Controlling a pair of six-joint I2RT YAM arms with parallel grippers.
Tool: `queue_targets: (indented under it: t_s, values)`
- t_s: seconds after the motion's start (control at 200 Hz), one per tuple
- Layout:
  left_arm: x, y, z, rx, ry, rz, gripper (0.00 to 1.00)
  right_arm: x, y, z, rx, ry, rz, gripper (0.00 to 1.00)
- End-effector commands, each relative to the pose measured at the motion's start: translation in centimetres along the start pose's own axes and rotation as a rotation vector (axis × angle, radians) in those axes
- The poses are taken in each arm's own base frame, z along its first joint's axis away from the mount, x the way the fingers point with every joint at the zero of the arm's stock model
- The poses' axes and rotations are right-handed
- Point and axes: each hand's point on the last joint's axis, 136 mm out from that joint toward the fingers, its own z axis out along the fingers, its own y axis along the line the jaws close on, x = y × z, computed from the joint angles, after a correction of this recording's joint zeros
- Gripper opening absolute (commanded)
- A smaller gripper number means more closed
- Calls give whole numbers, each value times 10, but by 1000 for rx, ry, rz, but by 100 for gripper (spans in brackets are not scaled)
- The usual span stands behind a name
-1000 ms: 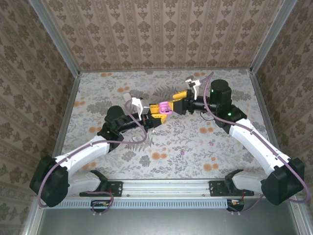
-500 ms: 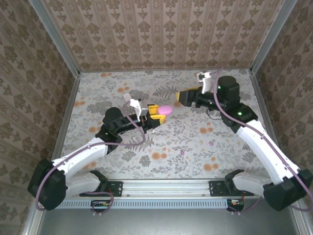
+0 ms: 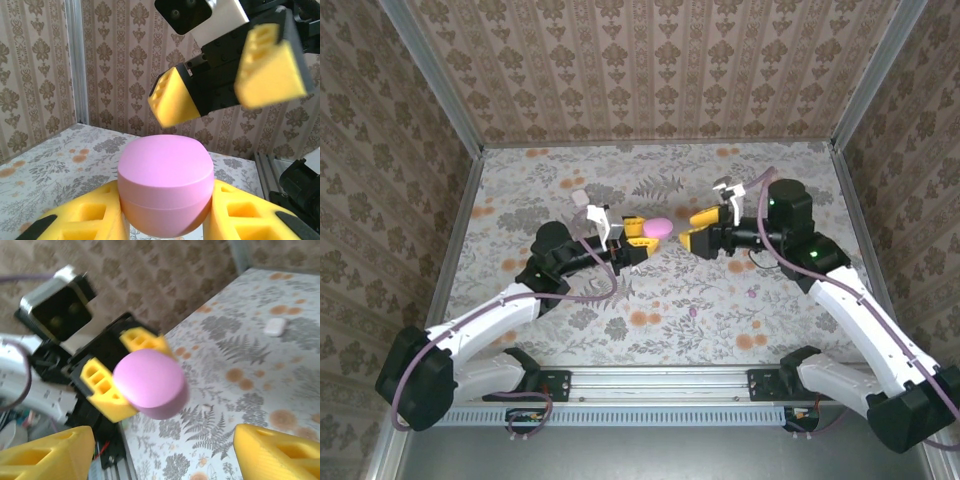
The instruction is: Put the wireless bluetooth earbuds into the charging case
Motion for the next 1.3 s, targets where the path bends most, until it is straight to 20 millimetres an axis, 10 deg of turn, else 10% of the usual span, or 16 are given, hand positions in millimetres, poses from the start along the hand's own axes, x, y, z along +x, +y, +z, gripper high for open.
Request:
queue_targets:
  t_s: [0.0,0.36,0.805,1.295]
  values:
    - [-22,-10,5,52,-48,46,35,-5,10,7,-30,1,-90,78]
    - [-25,-10,5,13,-50,261,35,-24,-4,37,-113,22,618,69]
    - [-29,-1,8,-28,-61,271,35,-5,5,46,-197,137,701,59]
    - [-27,5,8,-61,-60,224,40,-20,6,45,-231,41,718,23]
